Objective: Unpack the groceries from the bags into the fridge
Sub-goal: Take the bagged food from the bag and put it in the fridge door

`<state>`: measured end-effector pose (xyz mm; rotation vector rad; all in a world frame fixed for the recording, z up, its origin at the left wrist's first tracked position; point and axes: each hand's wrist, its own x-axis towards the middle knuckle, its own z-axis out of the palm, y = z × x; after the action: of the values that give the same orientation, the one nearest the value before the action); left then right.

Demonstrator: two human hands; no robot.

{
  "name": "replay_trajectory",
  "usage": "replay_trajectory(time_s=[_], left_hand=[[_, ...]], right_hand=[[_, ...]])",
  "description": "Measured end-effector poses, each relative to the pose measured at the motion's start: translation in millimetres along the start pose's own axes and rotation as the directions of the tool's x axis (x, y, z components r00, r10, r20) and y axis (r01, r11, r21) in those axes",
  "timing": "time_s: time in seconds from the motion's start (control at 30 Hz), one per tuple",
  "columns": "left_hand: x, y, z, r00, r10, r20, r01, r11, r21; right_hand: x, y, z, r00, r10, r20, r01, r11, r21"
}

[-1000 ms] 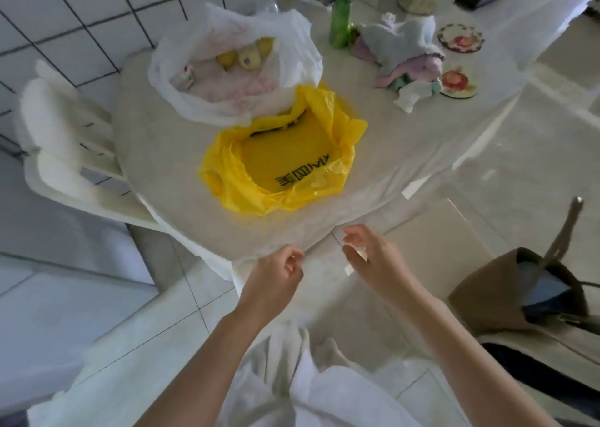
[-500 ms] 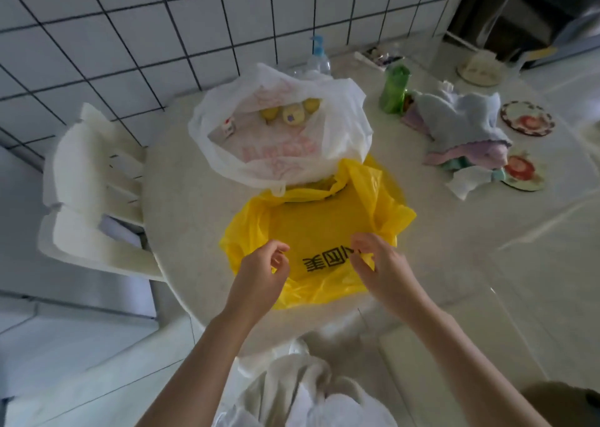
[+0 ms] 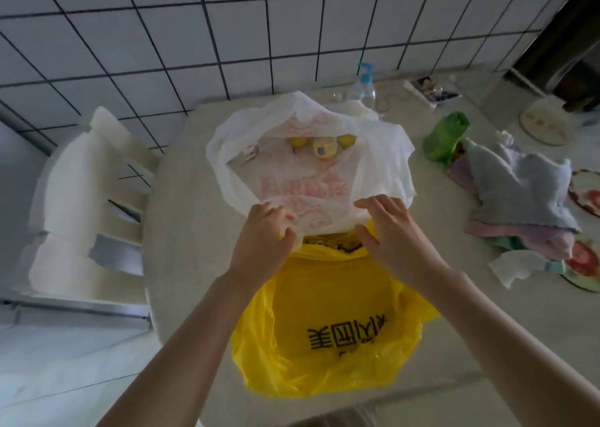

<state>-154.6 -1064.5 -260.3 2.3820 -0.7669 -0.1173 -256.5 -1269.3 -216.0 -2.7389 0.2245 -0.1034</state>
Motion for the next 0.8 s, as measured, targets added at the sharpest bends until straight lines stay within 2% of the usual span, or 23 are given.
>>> replay_trajectory(time_s=[0.2,0.3,0.43,0.5,0.6,0.67,0.73,0.8], left_hand=[[90.6,-8.6,16.4,0.994,0.109,-0.03,-0.098,0.966,0.239],[140.1,-7.2,21.1,0.988,0.154,0.019,-0.151,0.931,0.332],[198.2,-13.7,30.0,0.973,0.153,0.171,-0.22,0.835,0.504],[220.5,-15.4,34.2,0.955,0.118,0.273,-0.258,0.785,0.563],[250.9,-20.2,40.4,0.923,-0.006,0.385,-0.243,0.765,0.596],[267.7,-30.5,47.1,0.888,0.008,0.459,-0.329,0.71,0.623],[281.9,-43.8,53.3,0.859,-0.016,0.511,-0.367,0.677,0.638],[294.7,-55.0,56.8,0.858,-0.067,0.51,-0.321,0.705,0.632]], right_hand=[[103.9,56.4,-11.7,0.989,-0.145,-0.01,0.139,0.964,-0.227],[159.2,85.9,-7.7,0.977,-0.208,0.036,0.209,0.927,-0.312],[217.8,113.5,11.3,0.936,-0.316,0.156,0.353,0.846,-0.4],[239.2,123.9,24.8,0.91,-0.319,0.263,0.408,0.8,-0.441],[262.1,133.4,42.4,0.862,-0.269,0.429,0.491,0.652,-0.578],[274.2,137.9,50.5,0.822,-0.235,0.519,0.55,0.563,-0.616],[285.1,143.7,55.5,0.798,-0.214,0.563,0.576,0.545,-0.61],[295.4,152.6,58.9,0.801,-0.196,0.565,0.567,0.551,-0.612]])
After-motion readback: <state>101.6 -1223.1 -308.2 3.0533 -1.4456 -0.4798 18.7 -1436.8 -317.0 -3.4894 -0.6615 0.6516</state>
